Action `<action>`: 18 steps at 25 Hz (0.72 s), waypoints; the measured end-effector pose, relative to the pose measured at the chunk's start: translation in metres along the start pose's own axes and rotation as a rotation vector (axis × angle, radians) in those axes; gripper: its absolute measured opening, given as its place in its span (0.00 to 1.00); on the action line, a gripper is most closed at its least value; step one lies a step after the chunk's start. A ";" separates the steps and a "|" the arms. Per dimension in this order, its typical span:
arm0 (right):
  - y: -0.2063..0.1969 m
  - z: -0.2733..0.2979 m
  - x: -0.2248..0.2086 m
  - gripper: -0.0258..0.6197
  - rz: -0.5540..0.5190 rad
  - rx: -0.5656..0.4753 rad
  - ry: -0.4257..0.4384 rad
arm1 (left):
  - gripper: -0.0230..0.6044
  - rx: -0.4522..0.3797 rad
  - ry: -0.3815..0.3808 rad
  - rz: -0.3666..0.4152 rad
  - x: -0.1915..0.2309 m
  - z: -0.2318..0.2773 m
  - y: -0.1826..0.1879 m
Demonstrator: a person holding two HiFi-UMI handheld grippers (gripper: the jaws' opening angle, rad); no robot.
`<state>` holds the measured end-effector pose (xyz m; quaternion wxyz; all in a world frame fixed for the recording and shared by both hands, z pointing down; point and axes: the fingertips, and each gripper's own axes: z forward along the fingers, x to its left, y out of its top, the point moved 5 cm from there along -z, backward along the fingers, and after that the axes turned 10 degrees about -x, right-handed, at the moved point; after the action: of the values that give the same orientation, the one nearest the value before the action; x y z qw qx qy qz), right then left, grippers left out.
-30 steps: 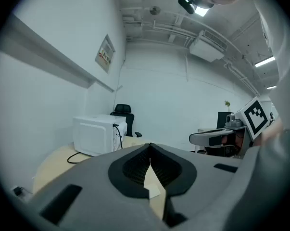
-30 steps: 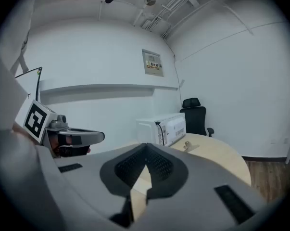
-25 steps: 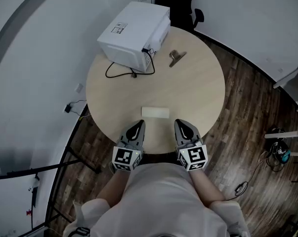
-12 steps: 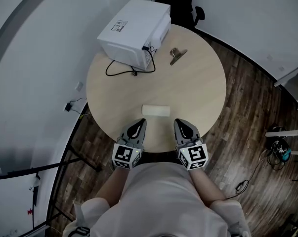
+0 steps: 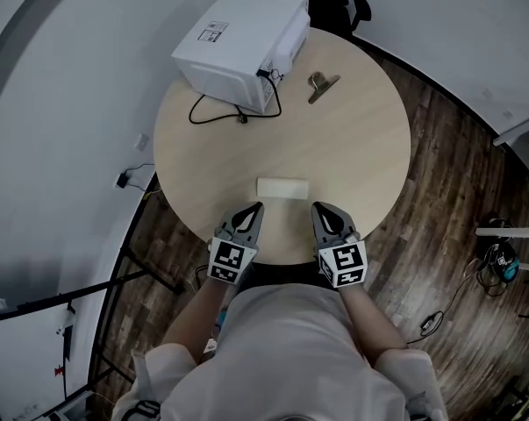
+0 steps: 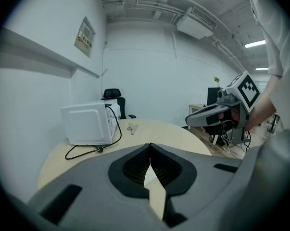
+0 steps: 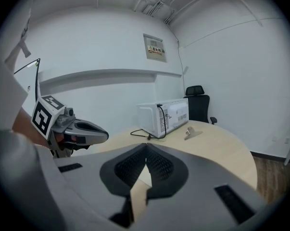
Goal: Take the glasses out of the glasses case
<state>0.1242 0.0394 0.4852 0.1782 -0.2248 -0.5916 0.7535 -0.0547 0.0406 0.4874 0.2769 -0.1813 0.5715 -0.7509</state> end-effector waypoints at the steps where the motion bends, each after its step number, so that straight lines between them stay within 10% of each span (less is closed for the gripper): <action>1: -0.004 0.004 -0.001 0.06 -0.004 0.011 0.002 | 0.05 0.019 -0.010 0.012 0.001 0.004 -0.005; 18: -0.054 0.058 -0.006 0.06 -0.067 0.172 0.041 | 0.05 0.336 -0.118 0.270 0.009 0.063 -0.090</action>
<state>0.0970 0.0017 0.5497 0.2340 -0.2043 -0.5281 0.7903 -0.0440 0.0049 0.5913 0.4341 -0.0981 0.4404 -0.7797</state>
